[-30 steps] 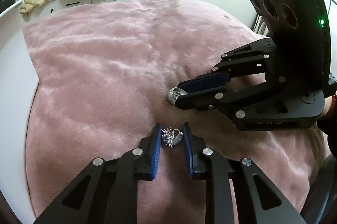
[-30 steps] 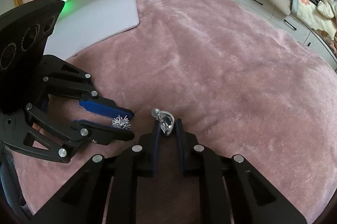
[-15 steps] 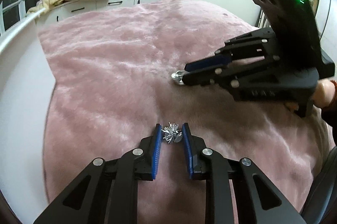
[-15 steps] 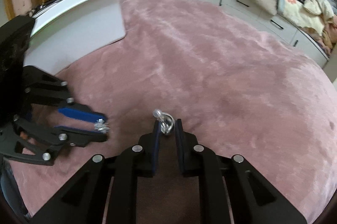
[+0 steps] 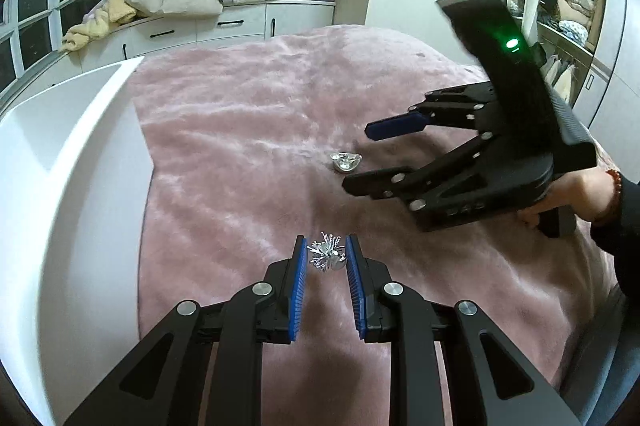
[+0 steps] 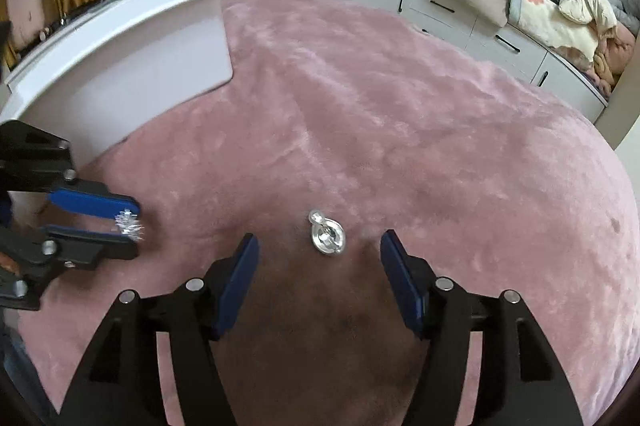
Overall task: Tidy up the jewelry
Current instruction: 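Lift and carry the silver pendant and tassel charm with both tools over the box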
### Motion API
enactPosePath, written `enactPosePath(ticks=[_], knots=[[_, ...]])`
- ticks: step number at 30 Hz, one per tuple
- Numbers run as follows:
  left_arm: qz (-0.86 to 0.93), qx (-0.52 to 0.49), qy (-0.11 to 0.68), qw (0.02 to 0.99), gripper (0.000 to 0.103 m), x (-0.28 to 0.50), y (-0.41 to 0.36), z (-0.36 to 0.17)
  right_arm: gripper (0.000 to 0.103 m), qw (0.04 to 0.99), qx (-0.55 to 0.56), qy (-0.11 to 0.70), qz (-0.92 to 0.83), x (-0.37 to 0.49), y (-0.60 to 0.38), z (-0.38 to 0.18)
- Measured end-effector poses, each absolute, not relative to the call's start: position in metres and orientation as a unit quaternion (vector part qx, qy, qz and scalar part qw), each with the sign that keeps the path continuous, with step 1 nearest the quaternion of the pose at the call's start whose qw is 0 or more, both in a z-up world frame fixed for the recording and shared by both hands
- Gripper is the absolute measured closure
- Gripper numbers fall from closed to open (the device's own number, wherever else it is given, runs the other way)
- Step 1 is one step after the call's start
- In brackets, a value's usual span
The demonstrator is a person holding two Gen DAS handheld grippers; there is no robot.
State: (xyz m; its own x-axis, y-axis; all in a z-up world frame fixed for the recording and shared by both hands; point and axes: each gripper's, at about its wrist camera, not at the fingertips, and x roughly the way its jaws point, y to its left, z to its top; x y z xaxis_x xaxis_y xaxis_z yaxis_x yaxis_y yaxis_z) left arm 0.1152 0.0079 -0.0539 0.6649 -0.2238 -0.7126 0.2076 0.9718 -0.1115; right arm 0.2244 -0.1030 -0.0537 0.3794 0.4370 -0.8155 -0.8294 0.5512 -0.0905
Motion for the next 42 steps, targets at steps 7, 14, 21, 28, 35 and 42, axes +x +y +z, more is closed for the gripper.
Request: enactPosePath(ticks=[7, 14, 21, 28, 35, 42], knots=[[-0.111, -0.018, 0.399, 0.91, 0.079, 0.118, 0.01, -0.057, 0.026, 0.779, -0.26, 0.424, 0.382, 0.231, -0.088, -0.082], [-0.106, -0.022, 0.413, 0.904, 0.078, 0.127, 0.013, -0.067, 0.019, 0.776, -0.237, 0.445, 0.379, 0.23, -0.086, -0.086], [-0.105, -0.027, 0.412, 0.905, 0.078, 0.13, 0.013, -0.069, 0.075, 0.792, -0.195, 0.455, 0.357, 0.236, -0.098, -0.076], [-0.108, -0.032, 0.401, 0.909, 0.078, 0.124, 0.015, -0.062, 0.085, 0.804, -0.213, 0.447, 0.33, 0.227, -0.096, -0.073], [-0.116, -0.027, 0.386, 0.915, 0.078, 0.113, 0.013, -0.047, 0.085, 0.815, -0.211, 0.435, 0.321, 0.209, -0.098, -0.059], [-0.119, -0.021, 0.366, 0.923, 0.078, 0.097, 0.015, -0.023, 0.085, 0.835, -0.196, 0.395, 0.328, 0.182, -0.106, -0.019]])
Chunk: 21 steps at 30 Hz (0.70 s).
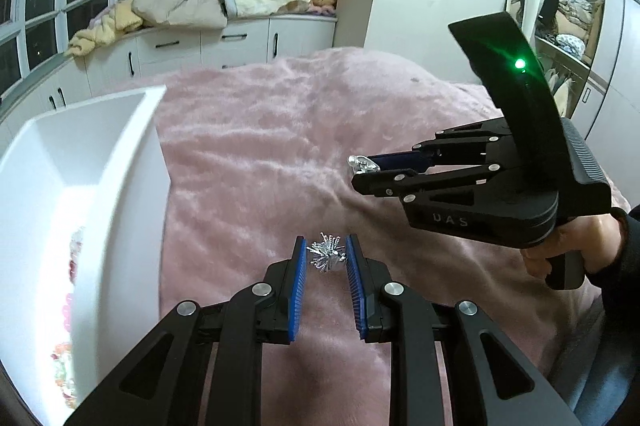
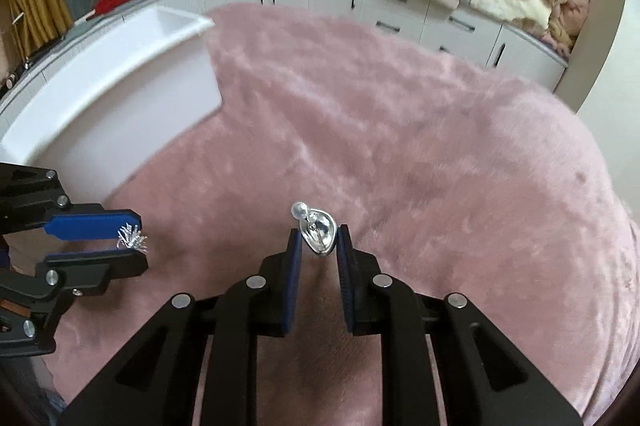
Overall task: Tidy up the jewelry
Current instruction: 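Lift and carry the silver pendant and tassel charm with both tools over the box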
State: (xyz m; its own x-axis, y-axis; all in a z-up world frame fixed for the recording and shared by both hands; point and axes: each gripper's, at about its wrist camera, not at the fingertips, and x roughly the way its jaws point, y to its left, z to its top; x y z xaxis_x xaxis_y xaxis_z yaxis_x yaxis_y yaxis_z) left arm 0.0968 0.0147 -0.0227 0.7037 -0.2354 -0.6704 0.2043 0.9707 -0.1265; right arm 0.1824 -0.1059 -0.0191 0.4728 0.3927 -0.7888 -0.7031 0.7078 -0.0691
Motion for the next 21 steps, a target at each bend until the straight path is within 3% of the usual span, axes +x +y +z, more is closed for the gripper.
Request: enactPosePath(ticks=[12, 21], knots=[[-0.11, -0.035, 0.316, 0.942, 0.078, 0.055, 0.037, 0.042, 0.085, 0.867, -0.165, 0.321, 0.343, 0.157, -0.093, 0.067], [-0.041, -0.076, 0.306, 0.948, 0.078, 0.03, 0.101, 0.073, 0.085, 0.857, -0.161, 0.299, 0.388, 0.138, -0.035, 0.112]])
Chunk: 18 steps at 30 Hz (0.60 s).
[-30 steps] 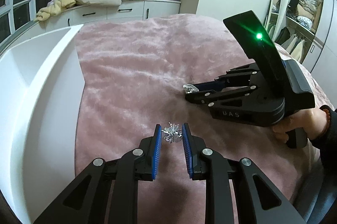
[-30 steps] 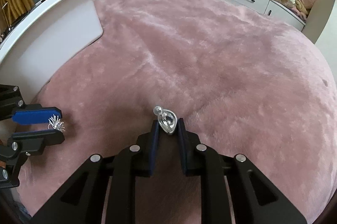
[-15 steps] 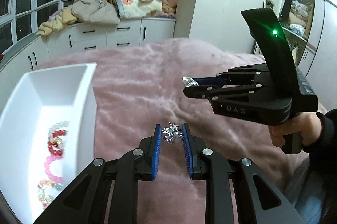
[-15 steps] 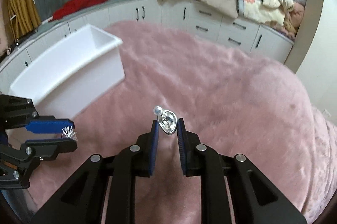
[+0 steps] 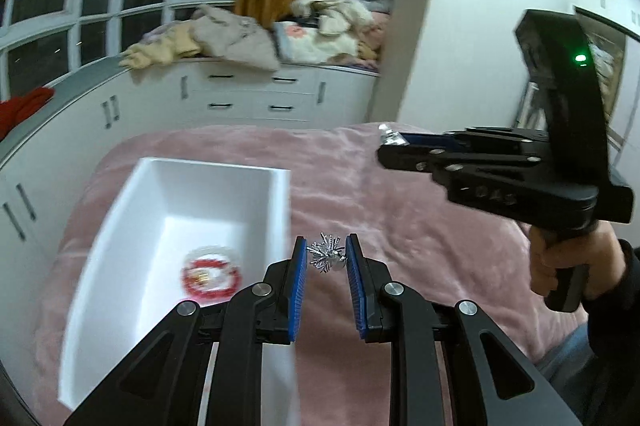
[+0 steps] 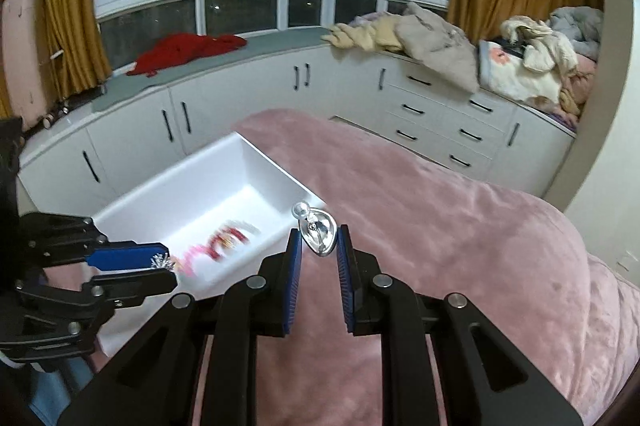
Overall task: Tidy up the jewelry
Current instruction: 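Lift and carry the silver pendant and tassel charm with both tools over the box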
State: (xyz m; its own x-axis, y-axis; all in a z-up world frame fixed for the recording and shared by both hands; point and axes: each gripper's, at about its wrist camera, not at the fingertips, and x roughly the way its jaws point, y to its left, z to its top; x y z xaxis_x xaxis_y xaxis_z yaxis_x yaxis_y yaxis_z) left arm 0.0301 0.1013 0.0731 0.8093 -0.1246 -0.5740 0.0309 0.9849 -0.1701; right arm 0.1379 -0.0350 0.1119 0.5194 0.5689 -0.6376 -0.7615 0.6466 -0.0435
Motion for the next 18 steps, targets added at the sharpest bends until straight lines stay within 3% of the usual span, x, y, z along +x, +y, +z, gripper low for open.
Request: enactPosePath(ticks=[10, 18], knots=[[0.02, -0.108, 0.34, 0.934, 0.078, 0.018, 0.182, 0.066, 0.085, 0.823, -0.164, 0.333, 0.429, 0.142, 0.054, 0.099], [0.029, -0.076, 0.408, 0.909, 0.078, 0.03, 0.189, 0.032, 0.084, 0.792, -0.196, 0.382, 0.434, 0.152, 0.108, 0.062]])
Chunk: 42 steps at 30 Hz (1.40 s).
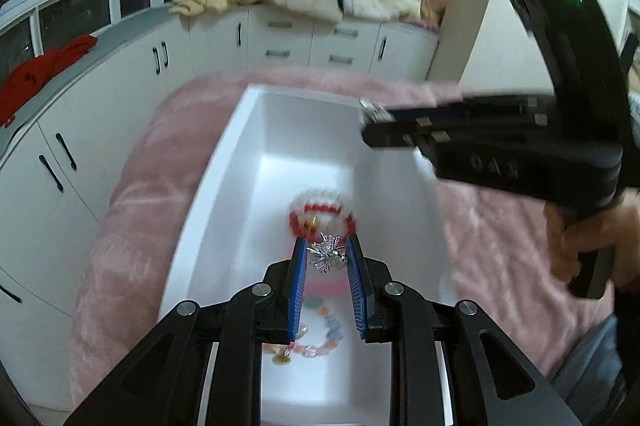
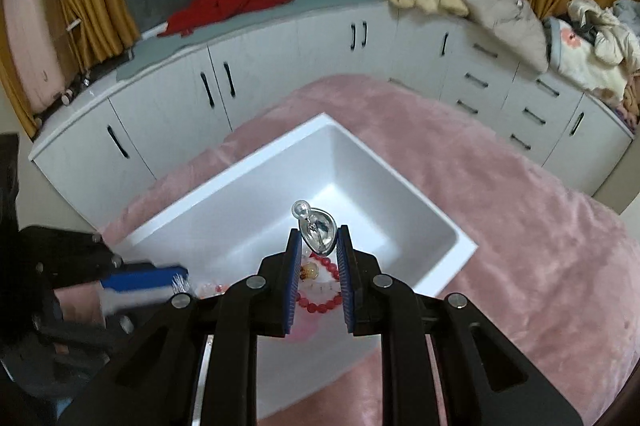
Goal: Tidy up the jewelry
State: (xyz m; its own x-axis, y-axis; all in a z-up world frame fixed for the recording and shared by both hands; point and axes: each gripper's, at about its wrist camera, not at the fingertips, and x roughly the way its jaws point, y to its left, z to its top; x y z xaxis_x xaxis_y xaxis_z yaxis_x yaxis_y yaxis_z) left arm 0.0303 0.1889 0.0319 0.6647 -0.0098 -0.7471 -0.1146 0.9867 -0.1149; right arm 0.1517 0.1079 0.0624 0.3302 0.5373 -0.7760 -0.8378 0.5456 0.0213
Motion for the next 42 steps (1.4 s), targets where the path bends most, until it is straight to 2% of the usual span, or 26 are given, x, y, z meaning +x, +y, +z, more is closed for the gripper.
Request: enactPosePath(ticks=[5, 10, 14, 18, 19, 23, 24, 25, 29, 36, 42], knots=[[0.035, -0.052, 0.446, 0.893, 0.078, 0.043, 0.182, 0.01, 0.084, 0.78, -0.215, 0.411, 0.419, 0.159, 0.125, 0.038], [0.049, -0.056, 0.453, 0.888, 0.07, 0.047, 0.188, 0.004, 0.083, 0.771, -0.211, 0.427, 0.423, 0.162, 0.13, 0.022], [0.061, -0.066, 0.448, 0.89, 0.064, 0.044, 0.194, 0.006, 0.068, 0.768, -0.204, 0.429, 0.429, 0.16, 0.13, 0.018], [0.073, -0.066, 0.43, 0.897, 0.041, 0.041, 0.196, 0.019, 0.056, 0.774, -0.207, 0.41, 0.436, 0.154, 0.126, 0.027], [0.076, -0.068, 0.425, 0.9, 0.039, 0.039, 0.196, 0.022, 0.053, 0.776, -0.207, 0.405, 0.436, 0.153, 0.125, 0.03], [0.09, -0.08, 0.408, 0.905, 0.029, 0.031, 0.199, 0.034, 0.031, 0.791, -0.201, 0.361, 0.451, 0.141, 0.109, 0.055], [0.095, -0.078, 0.406, 0.906, 0.023, 0.029, 0.199, 0.036, 0.024, 0.795, -0.2, 0.352, 0.452, 0.139, 0.106, 0.059], [0.103, -0.073, 0.403, 0.907, 0.019, 0.026, 0.198, 0.038, 0.02, 0.8, -0.199, 0.341, 0.452, 0.135, 0.101, 0.066], [0.118, -0.065, 0.387, 0.912, 0.017, 0.01, 0.194, 0.045, 0.005, 0.812, -0.18, 0.314, 0.457, 0.126, 0.076, 0.085], [0.125, -0.089, 0.35, 0.924, 0.015, -0.03, 0.185, 0.057, 0.005, 0.827, -0.155, 0.265, 0.472, 0.1, 0.031, 0.108], [0.127, -0.087, 0.33, 0.931, 0.011, -0.055, 0.168, 0.065, 0.005, 0.829, -0.129, 0.241, 0.489, 0.071, 0.002, 0.105]])
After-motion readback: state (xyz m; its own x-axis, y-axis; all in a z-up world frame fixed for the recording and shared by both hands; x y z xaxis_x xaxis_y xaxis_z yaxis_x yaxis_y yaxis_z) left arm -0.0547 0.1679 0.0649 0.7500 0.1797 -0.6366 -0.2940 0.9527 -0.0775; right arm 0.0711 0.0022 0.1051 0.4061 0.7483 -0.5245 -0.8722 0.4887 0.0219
